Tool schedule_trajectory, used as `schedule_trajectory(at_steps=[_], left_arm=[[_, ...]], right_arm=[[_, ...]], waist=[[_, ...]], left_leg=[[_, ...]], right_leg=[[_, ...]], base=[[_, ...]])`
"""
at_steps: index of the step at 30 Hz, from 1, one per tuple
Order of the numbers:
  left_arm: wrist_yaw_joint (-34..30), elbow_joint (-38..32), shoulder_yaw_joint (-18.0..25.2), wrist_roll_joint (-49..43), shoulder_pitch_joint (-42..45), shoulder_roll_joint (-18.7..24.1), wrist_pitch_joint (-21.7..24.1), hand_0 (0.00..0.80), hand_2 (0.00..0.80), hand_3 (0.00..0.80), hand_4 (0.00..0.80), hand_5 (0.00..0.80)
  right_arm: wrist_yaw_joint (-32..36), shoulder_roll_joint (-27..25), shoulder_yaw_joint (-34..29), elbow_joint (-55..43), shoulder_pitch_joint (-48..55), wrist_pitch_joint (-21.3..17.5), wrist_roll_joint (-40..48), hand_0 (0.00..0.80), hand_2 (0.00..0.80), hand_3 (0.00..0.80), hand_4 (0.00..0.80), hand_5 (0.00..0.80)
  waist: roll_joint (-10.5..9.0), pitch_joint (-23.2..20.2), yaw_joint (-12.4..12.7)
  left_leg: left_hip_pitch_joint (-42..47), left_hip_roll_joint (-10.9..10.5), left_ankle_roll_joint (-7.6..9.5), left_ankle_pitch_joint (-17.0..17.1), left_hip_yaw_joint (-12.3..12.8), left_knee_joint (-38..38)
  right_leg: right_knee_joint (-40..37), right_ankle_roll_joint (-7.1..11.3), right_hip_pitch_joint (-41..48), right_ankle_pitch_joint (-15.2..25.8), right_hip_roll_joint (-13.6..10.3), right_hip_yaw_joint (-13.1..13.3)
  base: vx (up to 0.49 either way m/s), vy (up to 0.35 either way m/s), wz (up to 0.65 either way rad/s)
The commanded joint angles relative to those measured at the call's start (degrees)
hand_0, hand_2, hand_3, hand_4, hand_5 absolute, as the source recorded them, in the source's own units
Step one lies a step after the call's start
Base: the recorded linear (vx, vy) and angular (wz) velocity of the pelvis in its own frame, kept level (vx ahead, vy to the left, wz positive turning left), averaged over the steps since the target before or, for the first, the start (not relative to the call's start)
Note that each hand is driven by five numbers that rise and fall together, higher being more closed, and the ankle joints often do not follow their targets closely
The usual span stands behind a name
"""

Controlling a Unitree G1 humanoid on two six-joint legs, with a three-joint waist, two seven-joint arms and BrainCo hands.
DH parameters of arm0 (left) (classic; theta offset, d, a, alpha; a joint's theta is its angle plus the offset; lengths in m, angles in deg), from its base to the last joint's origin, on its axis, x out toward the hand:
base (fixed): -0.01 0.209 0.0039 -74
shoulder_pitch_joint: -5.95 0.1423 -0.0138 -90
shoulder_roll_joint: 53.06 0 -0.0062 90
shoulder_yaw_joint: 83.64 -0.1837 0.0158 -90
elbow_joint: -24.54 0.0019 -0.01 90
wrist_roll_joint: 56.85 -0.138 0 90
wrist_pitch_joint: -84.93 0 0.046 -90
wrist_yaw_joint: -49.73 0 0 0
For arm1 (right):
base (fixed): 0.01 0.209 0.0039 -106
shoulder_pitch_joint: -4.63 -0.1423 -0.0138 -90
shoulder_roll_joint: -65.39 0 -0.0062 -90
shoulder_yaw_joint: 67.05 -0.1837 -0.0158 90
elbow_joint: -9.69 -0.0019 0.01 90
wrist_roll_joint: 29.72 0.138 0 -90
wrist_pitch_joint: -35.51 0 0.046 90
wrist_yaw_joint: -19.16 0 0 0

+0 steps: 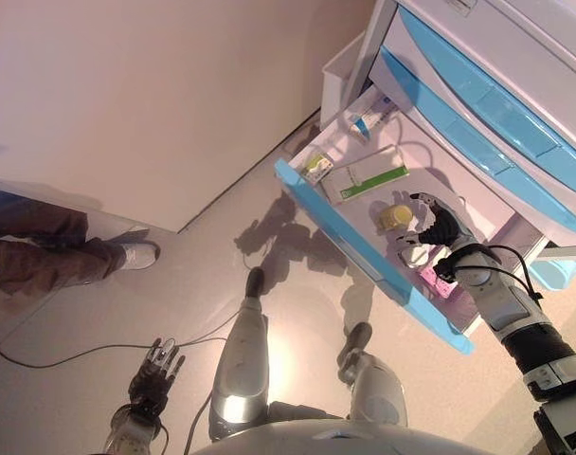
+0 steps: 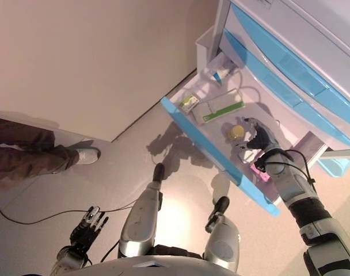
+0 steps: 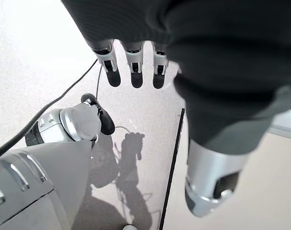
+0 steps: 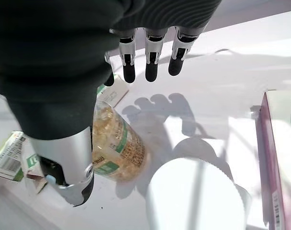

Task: Open the drawer and pick up the medicine

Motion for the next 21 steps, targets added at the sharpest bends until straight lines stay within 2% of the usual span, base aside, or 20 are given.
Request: schedule_trajectory(at_steps=[1, 5, 21], left_arm=[[-0.03, -1.08, -2.54, -1.24, 1.16, 1.15, -0.22, 0.000, 0.000, 0.000, 0.000, 0.000], [-0.08, -1.02, -2.67, -1.06, 0.99, 1.13, -0.31, 0.000, 0.000, 0.000, 0.000, 0.000], [-0.21, -1.02, -3.26, -0.83, 0.88, 0.95, -0.34, 0.000, 0.000, 0.000, 0.000, 0.000]], right_arm=[[-0.31, -0.29, 2.43, 0.18, -3.10, -0.73, -1.90, 0.000, 0.000, 0.000, 0.000, 0.000], [0.18, 0.16, 3.24, 1.44, -3.98, 0.35, -1.97, 0.000, 0.000, 0.000, 0.000, 0.000], [-0.29, 1.31, 4.86, 5.70, -5.53, 0.36, -2.30, 0.000, 0.000, 0.000, 0.000, 0.000]], waist=[[0.08, -1.76, 0.62], [0.19, -1.64, 0.78], [0.68, -1.28, 1.45]], left_leg=[[0.69, 0.18, 1.90, -4.13, 0.13, 3.06], [0.58, 0.04, 1.94, -4.06, 0.06, 3.07], [0.53, -0.56, 2.21, -4.13, -0.78, 3.13]], right_leg=[[2.13, -2.22, -4.96, 4.25, -0.34, -0.06], [2.27, -2.27, -5.15, 4.26, -0.44, -0.07], [3.05, -2.38, -5.62, 4.18, -0.80, -0.45]], base=[[0.000, 0.000, 0.00], [0.000, 0.000, 0.00], [0.000, 0.000, 0.00]])
